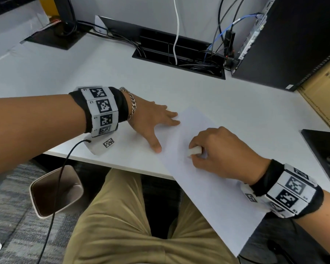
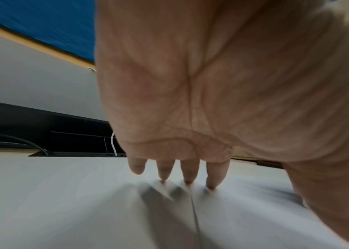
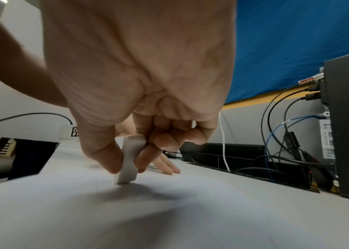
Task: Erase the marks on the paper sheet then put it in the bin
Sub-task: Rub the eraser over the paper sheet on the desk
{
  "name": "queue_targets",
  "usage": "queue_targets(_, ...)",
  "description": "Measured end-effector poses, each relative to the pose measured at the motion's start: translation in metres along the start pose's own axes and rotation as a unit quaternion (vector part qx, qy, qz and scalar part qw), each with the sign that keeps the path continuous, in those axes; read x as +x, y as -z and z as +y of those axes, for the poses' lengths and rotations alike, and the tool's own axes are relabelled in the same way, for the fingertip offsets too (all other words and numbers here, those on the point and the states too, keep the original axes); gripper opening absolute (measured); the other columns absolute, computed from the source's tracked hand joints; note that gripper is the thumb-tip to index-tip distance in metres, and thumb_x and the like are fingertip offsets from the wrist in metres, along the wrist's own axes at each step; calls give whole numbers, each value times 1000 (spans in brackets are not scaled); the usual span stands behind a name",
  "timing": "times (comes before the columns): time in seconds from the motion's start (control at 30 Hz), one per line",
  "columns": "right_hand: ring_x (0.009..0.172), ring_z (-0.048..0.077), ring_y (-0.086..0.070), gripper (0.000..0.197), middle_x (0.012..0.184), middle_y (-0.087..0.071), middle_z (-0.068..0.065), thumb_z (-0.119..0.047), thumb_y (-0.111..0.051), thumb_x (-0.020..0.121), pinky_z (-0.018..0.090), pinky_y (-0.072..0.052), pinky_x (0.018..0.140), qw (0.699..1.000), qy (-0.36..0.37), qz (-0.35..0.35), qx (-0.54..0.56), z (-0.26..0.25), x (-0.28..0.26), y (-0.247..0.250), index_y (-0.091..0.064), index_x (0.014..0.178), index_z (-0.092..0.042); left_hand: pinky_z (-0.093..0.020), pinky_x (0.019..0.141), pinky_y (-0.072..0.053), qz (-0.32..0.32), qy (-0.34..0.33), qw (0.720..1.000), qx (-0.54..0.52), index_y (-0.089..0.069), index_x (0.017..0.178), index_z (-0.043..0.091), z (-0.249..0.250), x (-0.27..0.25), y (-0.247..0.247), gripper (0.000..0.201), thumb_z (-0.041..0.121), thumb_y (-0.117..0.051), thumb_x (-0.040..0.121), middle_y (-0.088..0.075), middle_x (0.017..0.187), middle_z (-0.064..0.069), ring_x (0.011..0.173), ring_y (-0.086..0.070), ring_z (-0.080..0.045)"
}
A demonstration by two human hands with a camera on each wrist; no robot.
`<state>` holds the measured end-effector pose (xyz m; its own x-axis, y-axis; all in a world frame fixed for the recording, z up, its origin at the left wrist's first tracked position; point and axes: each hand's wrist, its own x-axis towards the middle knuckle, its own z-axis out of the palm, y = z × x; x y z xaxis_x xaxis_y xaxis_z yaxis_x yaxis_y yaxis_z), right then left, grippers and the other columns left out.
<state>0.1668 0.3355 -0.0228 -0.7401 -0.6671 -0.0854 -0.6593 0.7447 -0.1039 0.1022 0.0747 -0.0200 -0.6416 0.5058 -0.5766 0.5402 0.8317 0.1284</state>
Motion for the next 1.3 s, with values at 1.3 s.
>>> queue_targets(1.3, 83, 17, -53, 21, 82, -59, -10, -38, -50, 88, 34, -35, 74, 989, 78, 5, -124, -21, 23, -3, -68, 89, -27, -66, 125, 4, 29, 4, 1000, 6, 8, 160, 58, 4, 2, -17, 118, 96, -58, 70, 17, 172, 20, 161, 13, -19)
